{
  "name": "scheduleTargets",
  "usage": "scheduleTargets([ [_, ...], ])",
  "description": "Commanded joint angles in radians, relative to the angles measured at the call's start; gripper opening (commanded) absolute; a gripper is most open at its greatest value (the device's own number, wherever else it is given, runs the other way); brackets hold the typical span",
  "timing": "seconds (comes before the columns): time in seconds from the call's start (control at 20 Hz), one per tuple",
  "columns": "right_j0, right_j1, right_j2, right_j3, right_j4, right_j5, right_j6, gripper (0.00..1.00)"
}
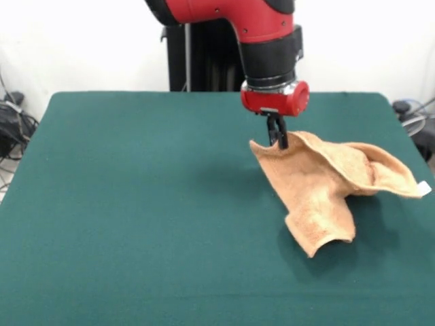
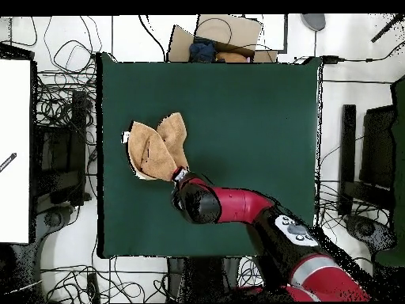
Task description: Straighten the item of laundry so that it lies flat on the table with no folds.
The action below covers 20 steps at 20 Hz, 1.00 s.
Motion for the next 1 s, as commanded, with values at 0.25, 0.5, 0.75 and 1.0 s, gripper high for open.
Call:
scheduleTargets([
  [0.25, -0.055, -0.068, 0.153, 0.086, -0.016, 0.074, 0.014, 0.00],
  [0.5, -0.108, -0.093, 0.201, 0.132, -0.025, 0.080, 0.003, 0.00],
  [0.75, -0.121, -0.118, 0.211, 0.182, -0.039, 0.053, 0.016, 0.00],
  [1.0, -0.093, -0.044, 0.149, 0.202, -0.117, -0.087, 0.030, 0.00],
])
